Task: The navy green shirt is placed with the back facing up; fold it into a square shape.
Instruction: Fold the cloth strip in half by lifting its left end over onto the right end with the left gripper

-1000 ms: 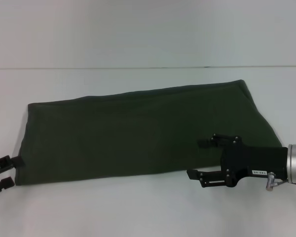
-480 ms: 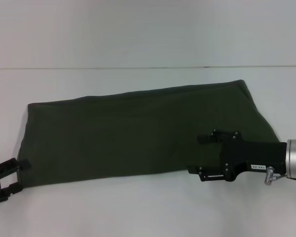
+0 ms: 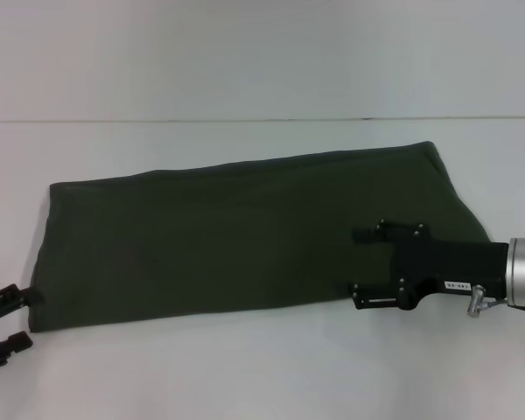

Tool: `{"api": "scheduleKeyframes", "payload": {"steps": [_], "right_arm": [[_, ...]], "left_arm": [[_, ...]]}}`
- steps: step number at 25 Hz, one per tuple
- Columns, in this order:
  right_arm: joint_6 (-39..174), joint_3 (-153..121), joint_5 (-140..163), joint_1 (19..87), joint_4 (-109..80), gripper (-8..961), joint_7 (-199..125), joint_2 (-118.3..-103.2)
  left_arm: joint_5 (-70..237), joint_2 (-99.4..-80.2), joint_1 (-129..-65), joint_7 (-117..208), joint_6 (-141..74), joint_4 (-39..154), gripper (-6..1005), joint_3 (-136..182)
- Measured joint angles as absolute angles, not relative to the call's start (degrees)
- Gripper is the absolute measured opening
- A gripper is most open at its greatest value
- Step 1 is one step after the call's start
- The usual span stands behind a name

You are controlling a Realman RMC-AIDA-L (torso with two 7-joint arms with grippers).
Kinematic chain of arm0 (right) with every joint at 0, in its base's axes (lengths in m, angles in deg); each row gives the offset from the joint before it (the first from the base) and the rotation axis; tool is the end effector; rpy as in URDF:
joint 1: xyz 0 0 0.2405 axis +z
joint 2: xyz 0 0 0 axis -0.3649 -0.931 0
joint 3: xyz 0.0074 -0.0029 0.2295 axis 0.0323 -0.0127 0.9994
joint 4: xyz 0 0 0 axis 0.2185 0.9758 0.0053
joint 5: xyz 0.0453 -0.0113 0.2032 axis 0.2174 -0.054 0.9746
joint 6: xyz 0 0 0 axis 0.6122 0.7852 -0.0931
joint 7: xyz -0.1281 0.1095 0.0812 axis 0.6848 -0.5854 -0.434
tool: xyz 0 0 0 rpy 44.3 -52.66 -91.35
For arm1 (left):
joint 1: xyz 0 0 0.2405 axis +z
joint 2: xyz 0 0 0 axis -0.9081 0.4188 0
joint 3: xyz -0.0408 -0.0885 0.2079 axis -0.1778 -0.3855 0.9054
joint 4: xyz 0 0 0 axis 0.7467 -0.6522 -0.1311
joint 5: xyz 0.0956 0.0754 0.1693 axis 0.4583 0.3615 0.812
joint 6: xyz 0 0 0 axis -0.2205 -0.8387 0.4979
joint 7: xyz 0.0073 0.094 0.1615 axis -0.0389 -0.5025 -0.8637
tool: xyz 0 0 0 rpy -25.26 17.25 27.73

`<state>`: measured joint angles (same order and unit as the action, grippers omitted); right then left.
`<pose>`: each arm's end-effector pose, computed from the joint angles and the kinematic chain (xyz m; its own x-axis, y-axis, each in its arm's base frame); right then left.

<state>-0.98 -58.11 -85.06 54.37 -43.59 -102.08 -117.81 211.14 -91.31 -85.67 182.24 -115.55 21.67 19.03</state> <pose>0.2211 0.3481 -0.0626 0.8982 -0.1963 -0.3933 -0.3111 -0.9160 -0.2531 -0.3672 0.2662 0.0362 -0.4084 0.7175 0.5642 0.9085 0.2595 0.3275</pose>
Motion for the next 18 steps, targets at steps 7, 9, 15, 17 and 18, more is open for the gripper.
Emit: {"api": "scheduleKeyframes", "payload": {"steps": [7,9,15,17,18], "right_arm": [[-1.3,-57.7,-85.0,54.4,-43.6,927,-102.1,-117.81],[-1.3,-57.7,-85.0,54.3,-43.6,927,-102.1,-117.81],[-1.4,-57.7,-85.0,54.2,-43.6,927,-102.1,-117.80],[-1.4,-57.7,-85.0,54.1,-43.6,927,-102.1,-117.80],[-1.4,-57.7,-85.0,54.1,-43.6,927,-102.1,-117.81]], "left_arm": [[211.0,-91.62,-85.8,182.0,-113.0,23.6,891,19.4],[210.8,-91.62,-85.8,181.9,-112.9,23.7,891,19.3],[210.7,-91.68,-85.9,181.9,-112.5,23.7,891,19.0],[210.6,-91.73,-86.0,182.0,-112.2,23.8,891,19.0],[210.6,-91.75,-86.1,182.1,-112.0,23.9,891,19.0]]}}
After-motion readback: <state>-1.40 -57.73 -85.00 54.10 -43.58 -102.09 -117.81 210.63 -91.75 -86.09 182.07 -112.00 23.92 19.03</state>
